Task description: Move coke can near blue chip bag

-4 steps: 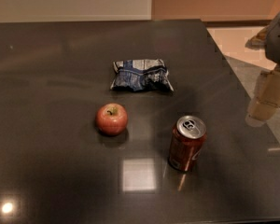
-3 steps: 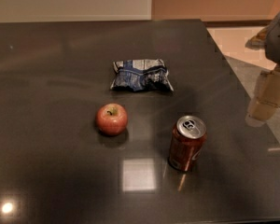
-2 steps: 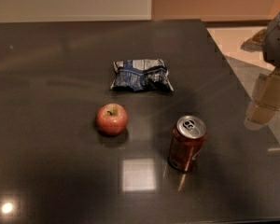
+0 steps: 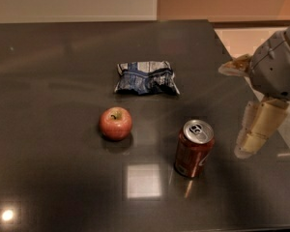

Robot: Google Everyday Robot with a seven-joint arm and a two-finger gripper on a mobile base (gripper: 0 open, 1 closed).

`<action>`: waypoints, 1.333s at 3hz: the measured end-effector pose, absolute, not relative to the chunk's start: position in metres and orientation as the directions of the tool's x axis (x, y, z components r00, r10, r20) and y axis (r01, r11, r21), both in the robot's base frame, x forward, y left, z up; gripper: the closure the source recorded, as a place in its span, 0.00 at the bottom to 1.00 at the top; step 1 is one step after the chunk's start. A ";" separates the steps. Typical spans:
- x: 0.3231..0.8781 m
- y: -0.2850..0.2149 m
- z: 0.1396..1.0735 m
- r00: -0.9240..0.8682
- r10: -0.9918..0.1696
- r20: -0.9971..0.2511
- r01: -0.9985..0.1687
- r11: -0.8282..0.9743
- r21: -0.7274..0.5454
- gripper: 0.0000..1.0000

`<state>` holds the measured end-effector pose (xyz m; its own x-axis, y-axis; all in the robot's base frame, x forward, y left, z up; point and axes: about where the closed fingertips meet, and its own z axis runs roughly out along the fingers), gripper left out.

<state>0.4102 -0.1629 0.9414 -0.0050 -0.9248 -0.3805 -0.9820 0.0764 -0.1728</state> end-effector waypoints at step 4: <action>0.383 -0.110 0.888 0.061 -0.871 -0.488 -0.998 -0.057 -0.024 0.00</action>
Offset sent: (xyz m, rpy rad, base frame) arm -0.0233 0.0403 -0.0534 0.1198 0.1534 0.1573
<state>0.3828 -0.1099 0.8884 0.0613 -0.8708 -0.4878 -0.9981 -0.0570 -0.0235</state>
